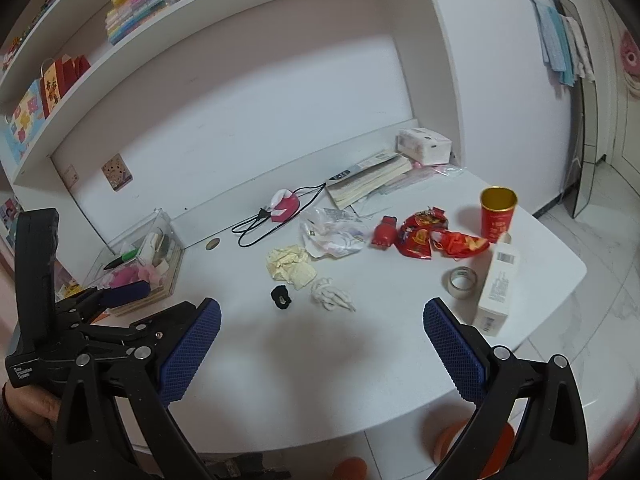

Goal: Collect trash
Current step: 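Move the left tool to the crumpled yellow paper while the right tool approaches the white rope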

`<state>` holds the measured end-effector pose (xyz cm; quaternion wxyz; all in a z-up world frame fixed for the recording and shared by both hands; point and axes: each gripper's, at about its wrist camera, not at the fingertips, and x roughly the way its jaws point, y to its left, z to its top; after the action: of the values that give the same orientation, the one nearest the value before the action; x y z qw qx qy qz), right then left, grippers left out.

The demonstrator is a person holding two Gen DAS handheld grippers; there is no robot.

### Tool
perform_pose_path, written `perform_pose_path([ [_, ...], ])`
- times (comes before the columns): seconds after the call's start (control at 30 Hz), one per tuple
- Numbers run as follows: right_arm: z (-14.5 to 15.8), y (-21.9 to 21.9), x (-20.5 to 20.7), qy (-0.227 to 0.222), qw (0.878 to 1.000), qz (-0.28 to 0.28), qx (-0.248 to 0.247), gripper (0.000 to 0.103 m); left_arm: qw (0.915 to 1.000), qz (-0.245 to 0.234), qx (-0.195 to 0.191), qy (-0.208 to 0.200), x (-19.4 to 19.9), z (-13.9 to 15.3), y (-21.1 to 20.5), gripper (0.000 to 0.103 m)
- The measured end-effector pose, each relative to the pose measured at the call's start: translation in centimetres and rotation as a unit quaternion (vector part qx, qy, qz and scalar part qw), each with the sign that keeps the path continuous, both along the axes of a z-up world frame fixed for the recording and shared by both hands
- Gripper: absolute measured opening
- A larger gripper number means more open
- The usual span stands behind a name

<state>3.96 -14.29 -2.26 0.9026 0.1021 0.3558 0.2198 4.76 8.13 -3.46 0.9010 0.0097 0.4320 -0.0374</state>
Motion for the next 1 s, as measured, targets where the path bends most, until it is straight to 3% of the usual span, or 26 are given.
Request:
perform_pose_path([
  [0.3, -2.5, 5.3, 4.8, 0.016, 0.998, 0.041, -0.047, 0.099, 0.9983, -0.047, 0.025, 0.022, 5.2, -2.7, 2.4, 0.098],
  [0.47, -4.8, 6.8, 7.6, 0.033, 0.998, 0.042, -0.041, 0.099, 0.9953, -0.084, 0.042, 0.025, 9.3, -4.6, 3.5, 0.098],
  [0.5, -5.2, 7.1, 8.1, 0.035, 0.998, 0.042, -0.043, 0.094, 0.9945, -0.091, 0.044, 0.029, 9.9, -5.0, 3.6, 0.098],
  [0.57, -6.1, 7.9, 9.3, 0.04, 0.997, 0.051, -0.053, 0.086, 0.9907, -0.12, 0.054, 0.037, 11.3, -6.0, 3.6, 0.098],
  [0.7, -8.1, 9.1, 11.1, 0.052, 0.994, 0.071, -0.064, 0.08, 0.9803, -0.177, 0.07, 0.052, 13.6, -8.2, 3.5, 0.098],
  [0.9, -11.3, 10.6, 13.4, 0.071, 0.99, 0.086, -0.088, 0.077, 0.9715, -0.201, 0.107, 0.067, 16.8, -10.9, 4.4, 0.098],
  [1.0, -12.6, 11.4, 14.4, 0.08, 0.988, 0.091, -0.101, 0.076, 0.9647, -0.228, 0.104, 0.08, 18.0, -11.9, 4.4, 0.098],
])
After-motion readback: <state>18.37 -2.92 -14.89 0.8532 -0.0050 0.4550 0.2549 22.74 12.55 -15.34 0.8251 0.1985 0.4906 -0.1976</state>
